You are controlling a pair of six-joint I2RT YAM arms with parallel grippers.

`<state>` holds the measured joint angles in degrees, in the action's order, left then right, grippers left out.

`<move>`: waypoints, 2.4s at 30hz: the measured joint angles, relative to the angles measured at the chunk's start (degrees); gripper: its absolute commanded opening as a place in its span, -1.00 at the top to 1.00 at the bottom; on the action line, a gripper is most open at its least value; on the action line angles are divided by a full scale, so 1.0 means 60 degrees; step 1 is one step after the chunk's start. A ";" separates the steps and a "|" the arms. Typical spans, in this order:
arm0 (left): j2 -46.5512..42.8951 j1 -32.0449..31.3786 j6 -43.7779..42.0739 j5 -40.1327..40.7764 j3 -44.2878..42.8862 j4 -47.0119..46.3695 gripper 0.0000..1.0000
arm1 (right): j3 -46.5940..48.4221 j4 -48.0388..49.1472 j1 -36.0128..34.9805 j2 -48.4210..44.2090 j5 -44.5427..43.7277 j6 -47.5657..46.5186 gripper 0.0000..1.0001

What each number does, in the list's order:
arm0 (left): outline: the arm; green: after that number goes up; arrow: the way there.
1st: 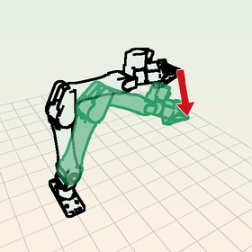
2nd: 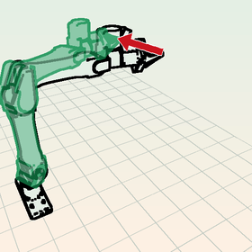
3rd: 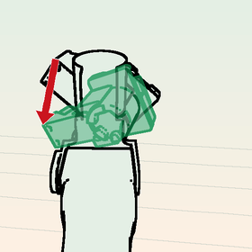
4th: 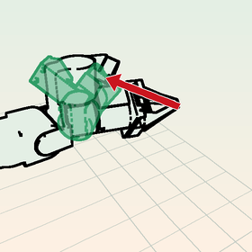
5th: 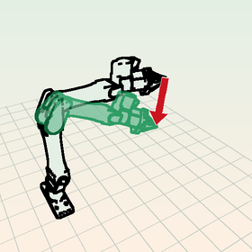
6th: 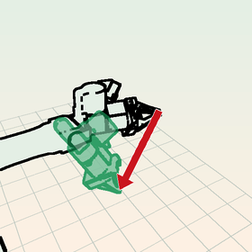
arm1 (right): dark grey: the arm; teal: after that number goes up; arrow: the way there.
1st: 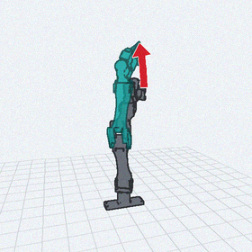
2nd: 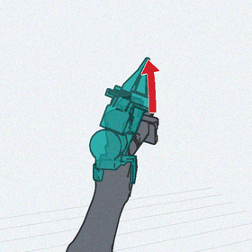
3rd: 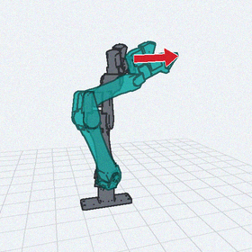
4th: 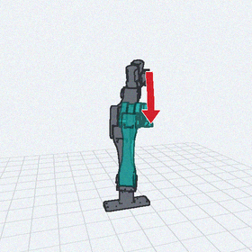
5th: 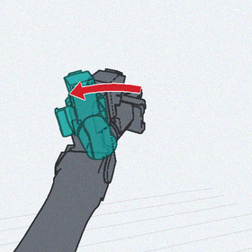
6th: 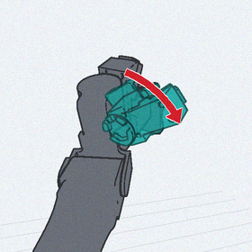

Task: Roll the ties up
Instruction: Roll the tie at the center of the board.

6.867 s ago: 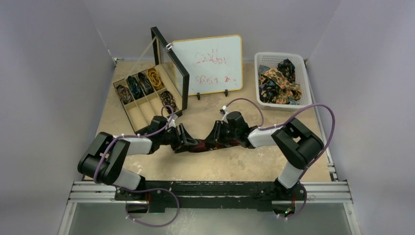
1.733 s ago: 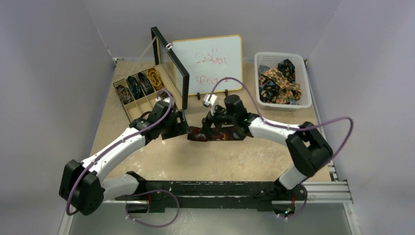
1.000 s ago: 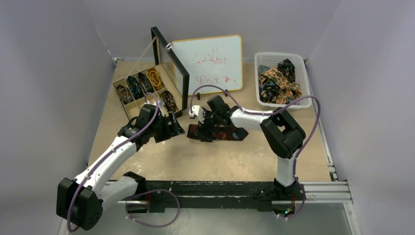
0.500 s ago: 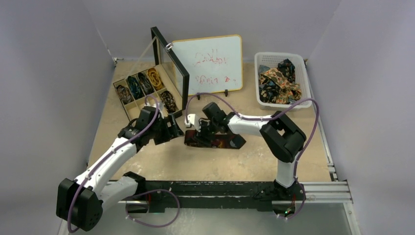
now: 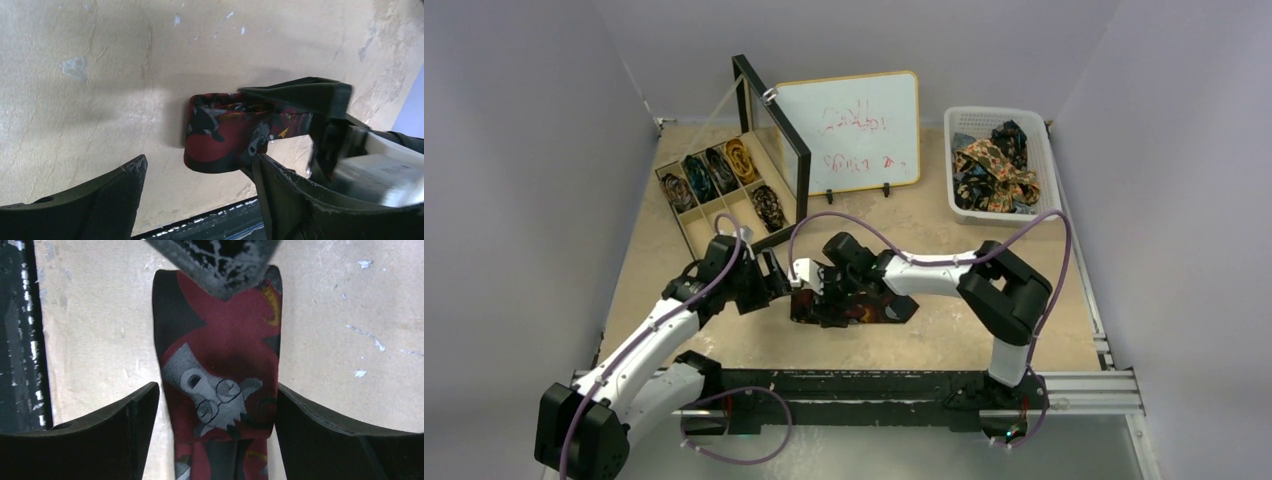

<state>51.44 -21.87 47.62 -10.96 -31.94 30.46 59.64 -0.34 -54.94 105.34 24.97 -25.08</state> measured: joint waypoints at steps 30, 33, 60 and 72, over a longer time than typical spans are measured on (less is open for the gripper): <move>0.0841 0.0051 0.0131 -0.0736 0.0849 -0.1519 -0.43 | -0.4885 0.4186 0.0426 -0.4189 -0.2517 1.4021 0.07; 0.0991 0.0098 0.0124 -0.0860 0.0933 -0.1712 -0.41 | -0.4703 0.4430 0.0448 -0.3606 -0.2302 1.4258 0.06; 0.1643 0.0204 -0.0379 -0.1840 0.1235 -0.2736 -0.18 | -0.4146 0.6222 0.1231 -0.1705 -0.0408 1.4433 0.41; 0.1891 0.0204 -0.0488 -0.2113 0.1249 -0.2943 -0.16 | -0.4211 0.6306 0.1158 -0.1705 -0.0160 1.4648 0.43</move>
<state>62.78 -20.64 44.69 -23.64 -24.45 12.80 34.37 37.50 -47.99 95.11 24.01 62.81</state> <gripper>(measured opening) 0.585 0.281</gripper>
